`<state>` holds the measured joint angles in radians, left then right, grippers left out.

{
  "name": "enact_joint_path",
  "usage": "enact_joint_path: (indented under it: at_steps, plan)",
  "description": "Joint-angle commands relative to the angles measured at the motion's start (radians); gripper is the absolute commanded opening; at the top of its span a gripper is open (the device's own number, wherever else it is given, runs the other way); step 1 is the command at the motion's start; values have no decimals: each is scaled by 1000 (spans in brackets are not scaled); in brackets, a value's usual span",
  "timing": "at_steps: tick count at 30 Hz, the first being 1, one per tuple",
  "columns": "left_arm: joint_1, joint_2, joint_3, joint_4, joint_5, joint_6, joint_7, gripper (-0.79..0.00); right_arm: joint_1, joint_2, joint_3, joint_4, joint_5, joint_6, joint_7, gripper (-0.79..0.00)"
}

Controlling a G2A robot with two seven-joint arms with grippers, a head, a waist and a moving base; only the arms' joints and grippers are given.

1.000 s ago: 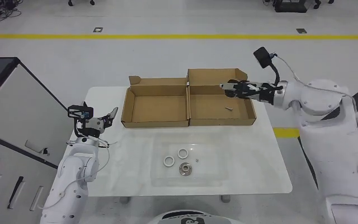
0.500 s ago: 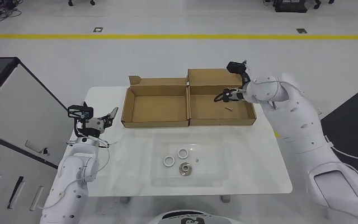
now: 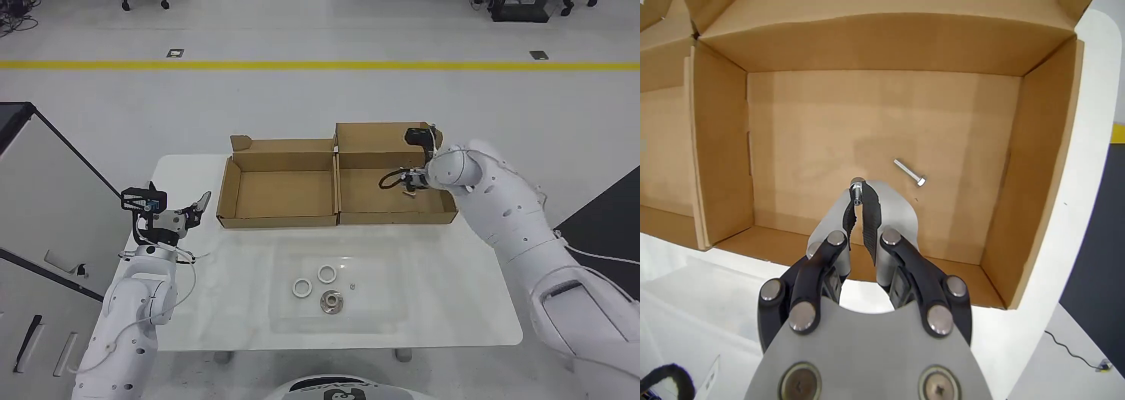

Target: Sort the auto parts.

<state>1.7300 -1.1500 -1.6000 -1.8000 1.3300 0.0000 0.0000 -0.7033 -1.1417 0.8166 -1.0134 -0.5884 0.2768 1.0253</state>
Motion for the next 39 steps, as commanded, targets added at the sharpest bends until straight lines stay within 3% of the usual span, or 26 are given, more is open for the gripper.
enact_joint_path:
  at_steps: [1, 24, 28, 37, 39]
  plan:
    - [0, 0, 0, 0, 0, 0, 0, 0, 8, -9, -15, 37, 2, -1, -1, -785]
    - [0, 0, 0, 0, 0, 0, 0, 0, 73, -94, -106, 274, -29, -36, -14, -782]
    - [0, 0, 0, 0, 0, 0, 0, 0, 77, -102, -106, 290, -29, -40, -19, -597]
    - [0, 0, 0, 0, 0, 0, 0, 0, 83, -105, -81, 282, -27, -61, -53, -474]
    - [0, 0, 0, 0, 0, 0, 0, 0, 83, -100, -66, 261, -27, -66, -53, -406]
